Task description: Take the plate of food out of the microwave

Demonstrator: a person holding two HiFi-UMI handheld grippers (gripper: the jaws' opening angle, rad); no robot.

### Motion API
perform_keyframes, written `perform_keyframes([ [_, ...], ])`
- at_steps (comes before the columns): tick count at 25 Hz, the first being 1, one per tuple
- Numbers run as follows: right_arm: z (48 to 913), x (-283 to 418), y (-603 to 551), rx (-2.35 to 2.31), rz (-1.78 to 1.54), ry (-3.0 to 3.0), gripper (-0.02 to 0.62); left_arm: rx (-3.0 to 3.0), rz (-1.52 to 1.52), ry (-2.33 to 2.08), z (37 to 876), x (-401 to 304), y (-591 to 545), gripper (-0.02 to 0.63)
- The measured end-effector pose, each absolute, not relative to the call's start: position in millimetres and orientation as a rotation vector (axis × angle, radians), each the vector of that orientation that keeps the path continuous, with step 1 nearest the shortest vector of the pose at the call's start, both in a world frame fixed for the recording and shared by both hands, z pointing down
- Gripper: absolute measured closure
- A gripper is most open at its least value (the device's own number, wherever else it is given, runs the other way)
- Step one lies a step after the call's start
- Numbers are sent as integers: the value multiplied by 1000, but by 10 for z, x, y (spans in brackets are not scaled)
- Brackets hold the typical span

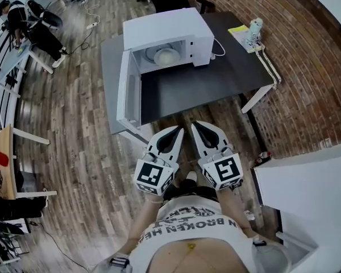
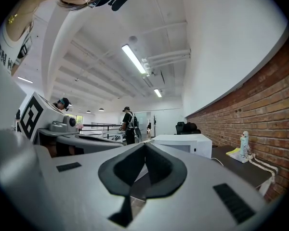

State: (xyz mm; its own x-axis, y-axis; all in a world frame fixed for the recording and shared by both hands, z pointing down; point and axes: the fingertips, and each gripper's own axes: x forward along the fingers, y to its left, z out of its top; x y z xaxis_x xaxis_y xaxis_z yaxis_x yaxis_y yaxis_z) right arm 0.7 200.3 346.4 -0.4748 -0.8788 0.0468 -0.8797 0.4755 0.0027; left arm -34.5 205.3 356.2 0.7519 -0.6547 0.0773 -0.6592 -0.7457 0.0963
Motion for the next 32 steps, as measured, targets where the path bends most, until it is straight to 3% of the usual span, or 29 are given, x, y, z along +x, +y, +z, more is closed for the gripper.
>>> perform_keyframes([
  [24,3629,168,426,1597,48,-2586,588,2850,35,-966,3681,-205,469,600],
  [32,3708,-54,-158,1598,78,-2558,588,2837,43,-950,3763,-452,-115,600],
])
